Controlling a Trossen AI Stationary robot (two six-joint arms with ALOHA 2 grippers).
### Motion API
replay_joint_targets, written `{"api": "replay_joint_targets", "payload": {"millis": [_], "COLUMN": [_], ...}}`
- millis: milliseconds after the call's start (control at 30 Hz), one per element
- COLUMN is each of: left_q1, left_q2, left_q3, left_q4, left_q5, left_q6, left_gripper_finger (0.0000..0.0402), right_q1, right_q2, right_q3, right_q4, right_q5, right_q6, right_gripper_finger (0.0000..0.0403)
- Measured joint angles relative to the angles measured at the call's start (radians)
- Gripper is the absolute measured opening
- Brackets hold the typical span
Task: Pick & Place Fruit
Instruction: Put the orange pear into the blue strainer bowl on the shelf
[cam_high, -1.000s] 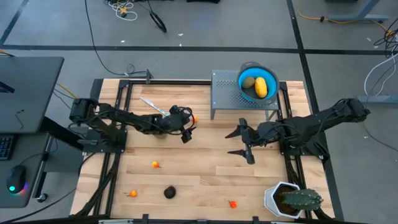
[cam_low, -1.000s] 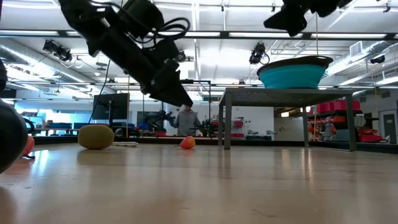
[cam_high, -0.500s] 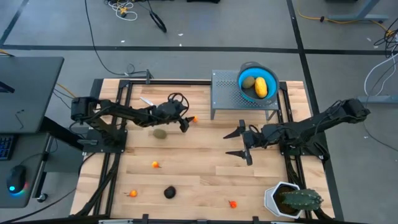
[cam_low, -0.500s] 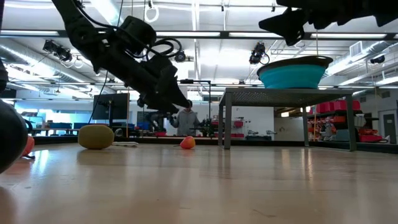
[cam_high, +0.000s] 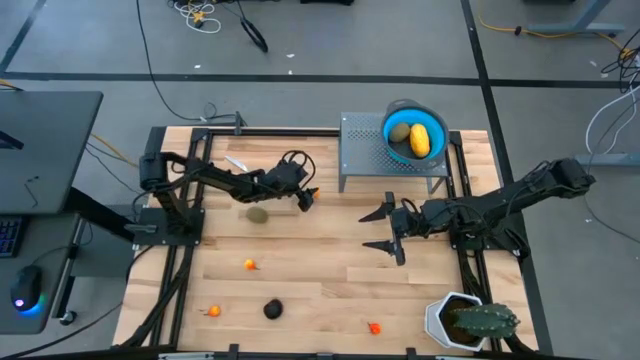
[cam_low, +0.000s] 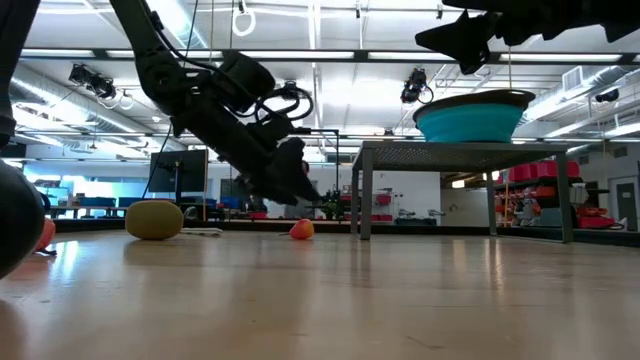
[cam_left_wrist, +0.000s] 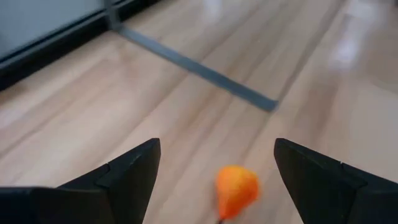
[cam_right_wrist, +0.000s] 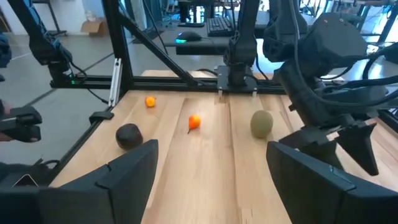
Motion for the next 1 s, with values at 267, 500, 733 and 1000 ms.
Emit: {"api": "replay_joint_targets", "payload": {"millis": [267,500,733,1000], "left_q1": [0.002,0.029,0.034,0.027], "left_q2": [0.079,0.158,0.229,0.23], "left_q3": [-0.014,-0.015,-0.013,-0.012], "left_q4": [0.109,0.203,0.236,0.219], "left_q5": [0.108,0.169,0.142,0.137], "left_q6": [0.128,0.132,0.13,0.112], "left_gripper_finger": [0.0322,0.0322,0.0321,0.0271], "right_q1": [-0.001,-0.001,-0.001,-0.001], "right_q2": [0.004,0.016,0.021,0.021], "right_q3": [0.0,0.0,0.0,0.0], "right_q4": [0.0,-0.001,0.0,-0.003], "right_q5": [0.0,0.0,0.0,0.0], "right_q6": [-0.002,0.015,0.016,0.016], "right_gripper_finger": [0.0309,0.0309,0.0309,0.0309]}}
